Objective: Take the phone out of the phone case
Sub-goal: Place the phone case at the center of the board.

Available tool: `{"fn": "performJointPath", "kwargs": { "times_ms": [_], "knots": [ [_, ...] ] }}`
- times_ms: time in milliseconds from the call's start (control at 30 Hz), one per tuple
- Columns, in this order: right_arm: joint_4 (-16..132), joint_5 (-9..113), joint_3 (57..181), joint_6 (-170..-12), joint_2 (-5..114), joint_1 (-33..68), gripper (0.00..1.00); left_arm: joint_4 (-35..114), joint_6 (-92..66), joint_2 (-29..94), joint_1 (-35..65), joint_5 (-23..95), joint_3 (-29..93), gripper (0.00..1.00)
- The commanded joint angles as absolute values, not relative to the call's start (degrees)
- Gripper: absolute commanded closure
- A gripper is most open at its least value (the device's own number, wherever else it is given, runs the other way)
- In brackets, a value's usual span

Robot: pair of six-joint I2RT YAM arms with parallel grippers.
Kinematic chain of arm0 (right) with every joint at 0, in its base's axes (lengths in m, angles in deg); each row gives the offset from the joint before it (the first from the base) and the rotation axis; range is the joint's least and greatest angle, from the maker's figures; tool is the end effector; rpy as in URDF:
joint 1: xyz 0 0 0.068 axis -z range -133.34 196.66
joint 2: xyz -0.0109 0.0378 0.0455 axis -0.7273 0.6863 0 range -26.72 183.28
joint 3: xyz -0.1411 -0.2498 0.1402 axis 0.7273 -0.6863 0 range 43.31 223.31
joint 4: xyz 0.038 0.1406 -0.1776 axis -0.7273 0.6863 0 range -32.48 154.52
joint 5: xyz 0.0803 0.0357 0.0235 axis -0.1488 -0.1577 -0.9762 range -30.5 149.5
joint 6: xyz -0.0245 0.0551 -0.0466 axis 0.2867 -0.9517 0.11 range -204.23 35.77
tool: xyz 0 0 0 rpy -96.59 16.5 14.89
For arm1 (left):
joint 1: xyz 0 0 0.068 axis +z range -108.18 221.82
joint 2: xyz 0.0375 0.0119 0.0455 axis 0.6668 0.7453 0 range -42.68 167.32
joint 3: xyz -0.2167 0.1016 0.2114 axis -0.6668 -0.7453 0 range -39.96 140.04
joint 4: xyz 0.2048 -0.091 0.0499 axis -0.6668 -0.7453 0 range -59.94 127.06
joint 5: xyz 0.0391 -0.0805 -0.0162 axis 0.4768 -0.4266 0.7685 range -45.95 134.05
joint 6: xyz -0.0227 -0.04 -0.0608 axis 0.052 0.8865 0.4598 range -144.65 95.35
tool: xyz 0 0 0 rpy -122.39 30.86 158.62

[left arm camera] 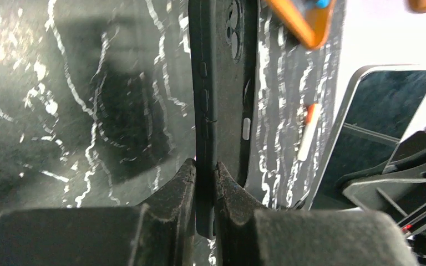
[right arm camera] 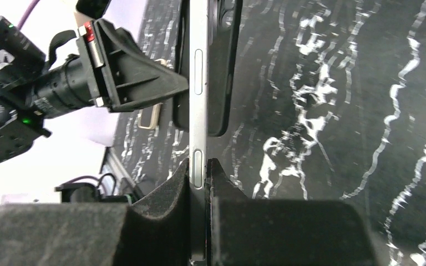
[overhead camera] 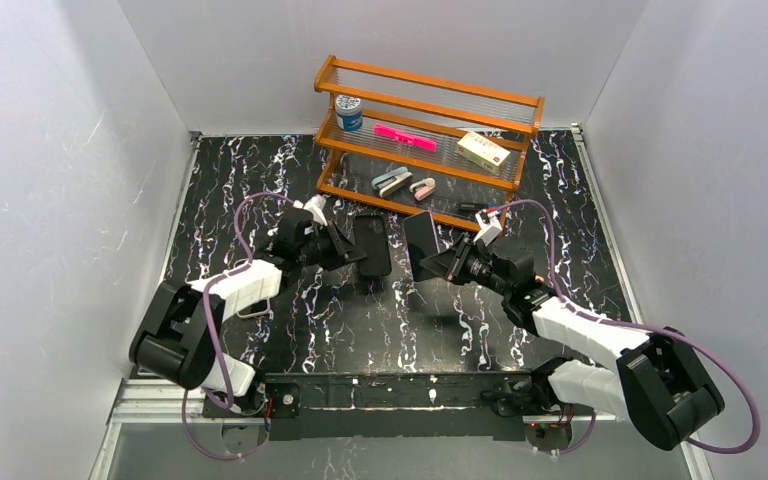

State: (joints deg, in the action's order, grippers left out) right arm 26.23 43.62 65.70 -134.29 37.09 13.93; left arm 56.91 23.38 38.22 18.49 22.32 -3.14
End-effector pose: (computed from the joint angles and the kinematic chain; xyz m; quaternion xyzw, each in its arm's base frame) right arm 0.1706 0.1306 0.2749 0.0267 0.7641 0.4999 0.4068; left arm 0.2531 -0.1353 0.2630 -0.0764 0.8275 -0.4396 0.3408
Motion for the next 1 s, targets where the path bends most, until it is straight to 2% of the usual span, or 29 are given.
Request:
{"fn": "performJointPath", "kwargs": {
  "times_ms": [0, 400, 700, 867, 967],
  "knots": [
    [25.60, 50.02, 65.77, -132.57, 37.36, 13.97, 0.99, 50.82, 20.27, 40.09, 18.54, 19.37, -2.45, 1.00],
    [16.54, 47.70, 66.71, -136.92, 52.02, 14.01, 0.99, 52.93, 21.88, 49.93, 15.89, 19.81, 0.38, 1.00],
    [9.79, 47.57, 68.07, -140.56, 62.41, 13.94, 0.98, 56.97, 24.02, 53.42, 15.50, 21.46, -0.32, 0.93],
    [7.24, 46.72, 69.22, -140.92, 67.49, 13.88, 0.95, 57.56, 24.54, 54.49, 15.39, 22.36, -0.67, 0.86],
    [5.86, 46.42, 68.88, -141.41, 69.49, 13.90, 0.85, 57.88, 25.04, 53.58, 15.36, 23.77, -2.48, 0.79]
  ]
}}
